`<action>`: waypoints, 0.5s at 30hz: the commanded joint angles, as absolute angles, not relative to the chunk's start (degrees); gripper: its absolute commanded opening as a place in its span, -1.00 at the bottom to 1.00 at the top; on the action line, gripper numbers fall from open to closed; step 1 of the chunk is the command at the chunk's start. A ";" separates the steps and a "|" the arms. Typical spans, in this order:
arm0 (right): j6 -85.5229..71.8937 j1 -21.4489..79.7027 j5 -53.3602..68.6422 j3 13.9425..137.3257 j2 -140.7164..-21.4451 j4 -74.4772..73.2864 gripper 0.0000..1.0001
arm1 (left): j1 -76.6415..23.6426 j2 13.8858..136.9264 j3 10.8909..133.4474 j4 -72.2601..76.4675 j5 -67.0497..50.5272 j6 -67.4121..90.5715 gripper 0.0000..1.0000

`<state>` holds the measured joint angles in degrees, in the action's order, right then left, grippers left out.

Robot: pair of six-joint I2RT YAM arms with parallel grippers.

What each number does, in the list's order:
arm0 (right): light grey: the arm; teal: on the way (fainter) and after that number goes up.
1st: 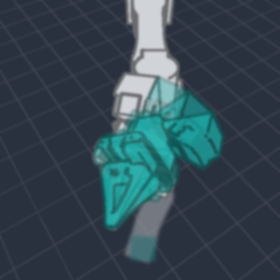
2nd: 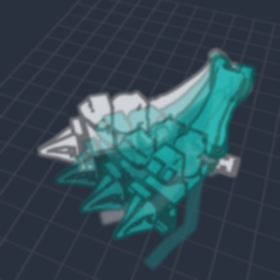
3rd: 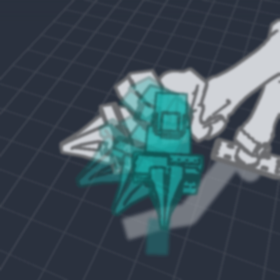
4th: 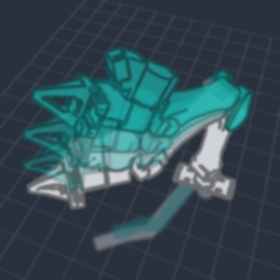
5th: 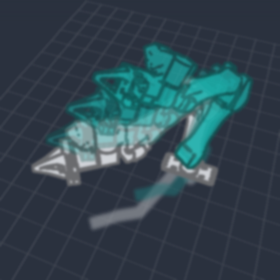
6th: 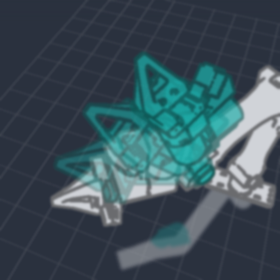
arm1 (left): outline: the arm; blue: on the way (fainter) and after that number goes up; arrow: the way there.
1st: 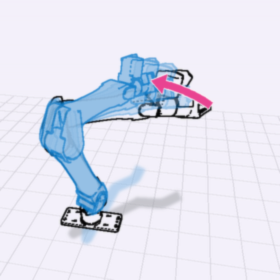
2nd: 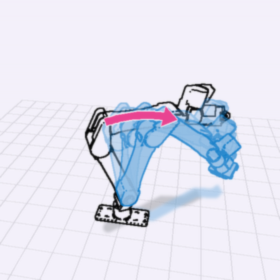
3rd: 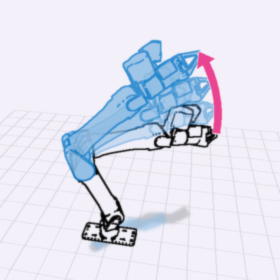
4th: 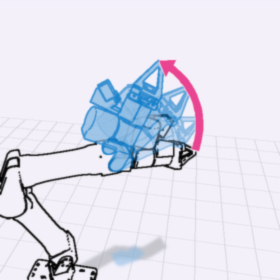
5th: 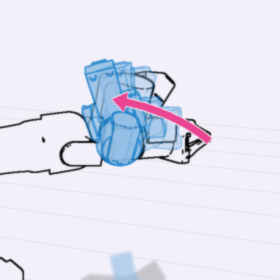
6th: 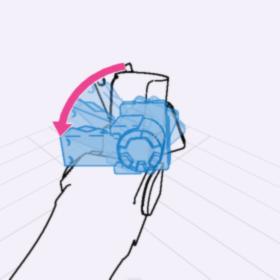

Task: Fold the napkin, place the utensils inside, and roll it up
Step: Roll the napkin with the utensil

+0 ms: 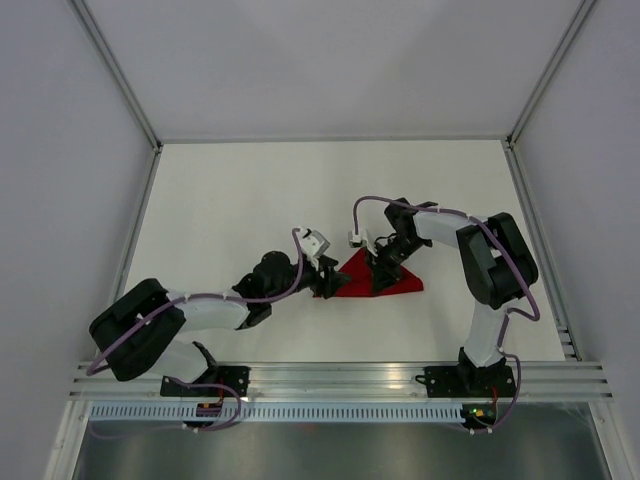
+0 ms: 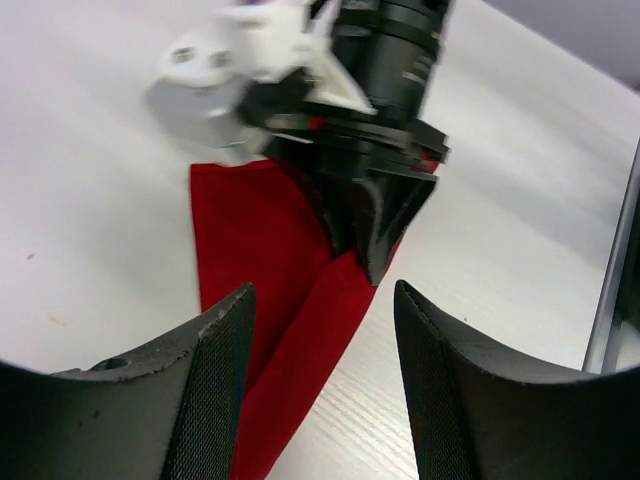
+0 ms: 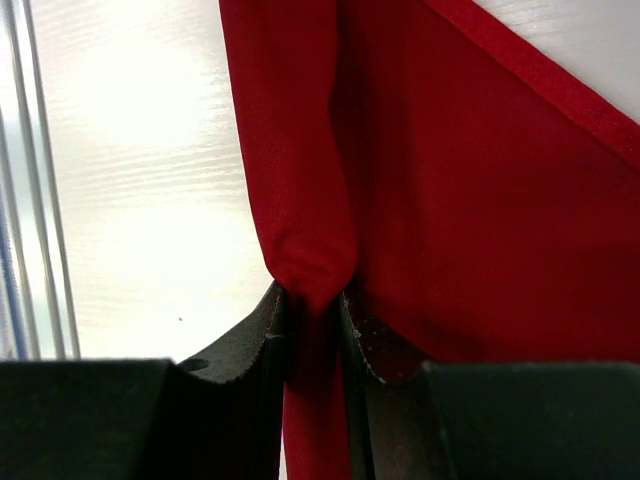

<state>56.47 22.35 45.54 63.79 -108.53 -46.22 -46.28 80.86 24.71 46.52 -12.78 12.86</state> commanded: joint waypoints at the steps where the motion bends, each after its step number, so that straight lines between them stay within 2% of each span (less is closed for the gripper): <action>1: 60.29 22.68 39.90 62.49 -115.22 -50.27 -0.89 | -53.67 80.59 27.93 47.30 -1.25 -0.59 0.25; 7: 59.77 21.97 39.99 64.60 -117.51 -51.50 -0.89 | -59.49 88.06 35.31 36.07 -1.32 -16.84 0.26; 15: 59.77 21.45 39.37 64.86 -119.18 -51.68 -0.89 | -64.95 97.11 42.97 23.74 -1.85 -28.12 0.30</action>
<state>56.03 21.50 50.57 67.02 -114.54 -56.01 -63.48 94.78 39.94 29.80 -2.83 -19.03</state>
